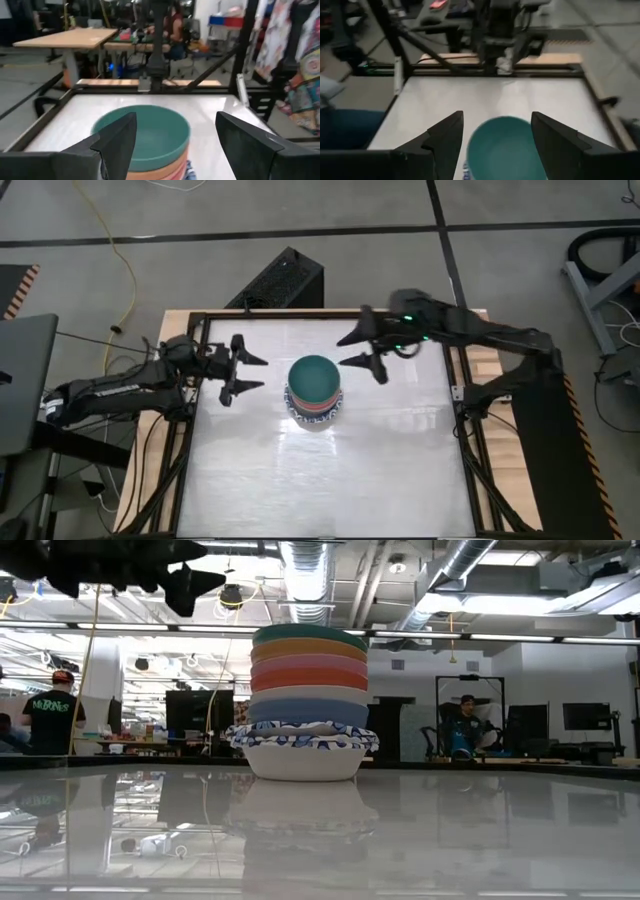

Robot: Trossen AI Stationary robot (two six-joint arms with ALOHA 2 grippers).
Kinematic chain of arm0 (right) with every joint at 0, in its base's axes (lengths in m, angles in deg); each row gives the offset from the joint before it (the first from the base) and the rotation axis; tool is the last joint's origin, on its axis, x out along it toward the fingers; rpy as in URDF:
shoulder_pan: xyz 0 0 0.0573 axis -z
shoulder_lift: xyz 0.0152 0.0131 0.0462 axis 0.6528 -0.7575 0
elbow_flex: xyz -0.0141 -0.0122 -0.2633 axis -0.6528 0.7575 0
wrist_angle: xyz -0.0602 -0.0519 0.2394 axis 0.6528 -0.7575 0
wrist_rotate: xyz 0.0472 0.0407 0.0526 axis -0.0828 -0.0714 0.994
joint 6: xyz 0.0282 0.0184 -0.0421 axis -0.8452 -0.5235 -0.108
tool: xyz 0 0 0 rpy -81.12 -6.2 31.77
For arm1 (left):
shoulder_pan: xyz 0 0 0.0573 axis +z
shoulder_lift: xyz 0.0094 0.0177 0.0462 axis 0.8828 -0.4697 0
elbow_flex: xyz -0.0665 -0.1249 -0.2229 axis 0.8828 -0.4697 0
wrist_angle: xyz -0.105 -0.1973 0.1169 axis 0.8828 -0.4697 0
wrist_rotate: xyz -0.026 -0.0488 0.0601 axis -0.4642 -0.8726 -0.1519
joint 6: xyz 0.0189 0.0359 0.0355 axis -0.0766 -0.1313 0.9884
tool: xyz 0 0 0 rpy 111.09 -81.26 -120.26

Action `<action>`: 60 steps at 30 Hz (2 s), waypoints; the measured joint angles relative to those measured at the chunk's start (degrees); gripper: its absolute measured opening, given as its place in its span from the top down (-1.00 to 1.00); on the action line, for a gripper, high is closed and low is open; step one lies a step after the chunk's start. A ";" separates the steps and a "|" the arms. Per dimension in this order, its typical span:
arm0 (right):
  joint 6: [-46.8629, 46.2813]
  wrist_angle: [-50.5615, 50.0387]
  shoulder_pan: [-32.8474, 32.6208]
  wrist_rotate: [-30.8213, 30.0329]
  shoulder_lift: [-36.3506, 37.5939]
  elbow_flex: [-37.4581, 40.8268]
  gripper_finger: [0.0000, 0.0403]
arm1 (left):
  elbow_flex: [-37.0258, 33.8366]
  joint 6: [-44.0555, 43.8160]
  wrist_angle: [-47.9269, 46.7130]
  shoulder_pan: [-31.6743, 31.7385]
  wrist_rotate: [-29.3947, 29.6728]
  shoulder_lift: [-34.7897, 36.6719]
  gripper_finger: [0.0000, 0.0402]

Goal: Nest bowls inside each other
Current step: Stack the green bowl on top of the orange bowl, then return to Home Position

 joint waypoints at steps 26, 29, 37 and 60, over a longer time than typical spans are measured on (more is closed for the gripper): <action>-2.43 -7.15 -9.46 -14.82 6.16 0.09 -0.26 | -3.44 0.78 27.80 -10.98 13.57 -27.84 -0.30; -2.47 -7.55 -9.47 -14.82 6.12 0.09 -0.26 | -3.44 0.74 28.47 -10.98 13.87 -29.74 -0.30; -3.97 -8.54 -9.89 -14.74 6.14 0.09 -0.26 | -3.41 -0.85 28.35 -10.98 14.26 -30.98 -0.30; -9.35 -16.26 -10.39 -30.03 23.66 0.40 -0.26 | 11.73 -1.31 -4.26 -7.22 21.11 5.95 -0.30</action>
